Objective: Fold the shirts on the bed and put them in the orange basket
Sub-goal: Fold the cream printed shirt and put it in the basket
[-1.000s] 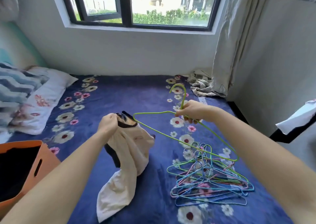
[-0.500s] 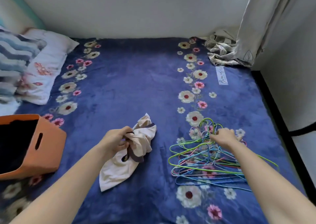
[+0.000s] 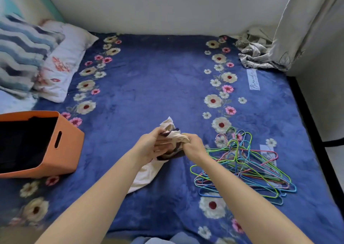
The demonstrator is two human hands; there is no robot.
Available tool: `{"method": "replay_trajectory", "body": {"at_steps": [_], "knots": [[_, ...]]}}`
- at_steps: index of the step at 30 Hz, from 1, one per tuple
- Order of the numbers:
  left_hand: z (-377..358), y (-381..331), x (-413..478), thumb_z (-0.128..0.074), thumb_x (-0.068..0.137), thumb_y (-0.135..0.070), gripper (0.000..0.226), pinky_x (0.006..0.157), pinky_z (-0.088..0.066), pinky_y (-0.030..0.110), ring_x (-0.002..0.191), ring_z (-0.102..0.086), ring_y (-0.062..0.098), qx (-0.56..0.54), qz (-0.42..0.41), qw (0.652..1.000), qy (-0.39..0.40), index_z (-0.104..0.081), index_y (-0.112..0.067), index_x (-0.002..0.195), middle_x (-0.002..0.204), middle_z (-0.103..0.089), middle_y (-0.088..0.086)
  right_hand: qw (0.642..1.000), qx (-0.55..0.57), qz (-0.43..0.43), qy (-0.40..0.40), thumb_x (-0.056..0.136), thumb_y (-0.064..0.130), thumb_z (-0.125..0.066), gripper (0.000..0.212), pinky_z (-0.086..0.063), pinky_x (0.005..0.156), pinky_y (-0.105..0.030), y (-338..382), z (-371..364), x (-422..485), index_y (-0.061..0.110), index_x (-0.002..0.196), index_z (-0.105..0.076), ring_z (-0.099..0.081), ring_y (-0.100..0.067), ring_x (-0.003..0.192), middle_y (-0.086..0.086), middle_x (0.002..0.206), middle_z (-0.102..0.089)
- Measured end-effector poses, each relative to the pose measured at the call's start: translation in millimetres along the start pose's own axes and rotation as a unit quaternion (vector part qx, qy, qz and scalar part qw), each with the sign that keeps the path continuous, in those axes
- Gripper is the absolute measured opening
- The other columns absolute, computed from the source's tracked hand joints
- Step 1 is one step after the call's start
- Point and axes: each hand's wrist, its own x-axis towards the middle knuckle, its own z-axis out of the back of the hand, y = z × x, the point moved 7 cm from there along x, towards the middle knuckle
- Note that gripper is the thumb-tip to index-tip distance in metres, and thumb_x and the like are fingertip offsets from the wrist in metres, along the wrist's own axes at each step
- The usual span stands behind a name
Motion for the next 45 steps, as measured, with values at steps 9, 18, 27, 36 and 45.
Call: {"method": "replay_trajectory", "body": {"at_steps": [9,18,27,36,45], "knots": [[109,22,3,-0.06,0.084,-0.008,0.043,0.073,-0.046,0.029,0.102,-0.054,0.022,0.189,-0.01,0.982,0.001,-0.043,-0.029,0.117,0.114,-0.052,0.007,0.994,0.079,0.066,-0.03,0.057,0.007,-0.033,0.037,-0.03,0.052,-0.025,119,0,-6,-0.02,0.073,-0.054,-0.04,-0.016,0.061,-0.007,0.064,-0.048],[136,-39,-10,-0.061,0.09,-0.013,0.018,0.05,-0.035,0.015,0.052,-0.045,0.004,0.224,-0.249,0.942,0.012,-0.065,-0.004,0.076,0.061,-0.055,-0.003,0.981,0.076,0.11,-0.14,0.074,-0.011,-0.04,0.031,-0.043,0.058,-0.022,229,24,-19,-0.002,0.079,-0.069,-0.054,-0.01,0.064,-0.003,0.066,-0.062],[180,-219,-89,-0.049,0.098,-0.025,0.03,0.051,-0.037,0.017,0.054,-0.046,0.002,0.218,-0.494,0.841,-0.046,-0.049,-0.015,0.07,0.061,-0.051,-0.003,0.947,0.05,0.032,-0.314,0.069,-0.009,-0.04,0.023,-0.037,0.057,-0.027,225,119,-52,-0.005,0.067,-0.062,-0.046,-0.012,0.055,0.002,0.055,-0.052],[154,-302,-186,-0.043,0.096,-0.049,0.05,0.052,-0.038,0.032,0.05,-0.05,0.02,0.505,-0.656,0.547,-0.124,-0.059,-0.007,0.074,0.058,-0.054,0.009,0.932,0.316,0.086,-0.155,0.083,0.009,-0.029,0.046,-0.054,0.076,-0.028,236,112,-61,0.007,0.095,-0.073,-0.069,-0.022,0.091,-0.012,0.094,-0.073],[151,-307,-205,-0.062,0.084,-0.03,0.016,0.045,-0.051,0.019,0.053,-0.065,0.012,0.39,-0.443,0.801,0.098,-0.072,-0.018,0.09,0.068,-0.071,0.001,0.956,0.246,0.156,-0.014,0.054,0.025,-0.083,0.046,-0.053,0.066,-0.025,244,116,-54,0.014,0.097,-0.072,-0.065,-0.016,0.073,-0.007,0.089,-0.07]]}}
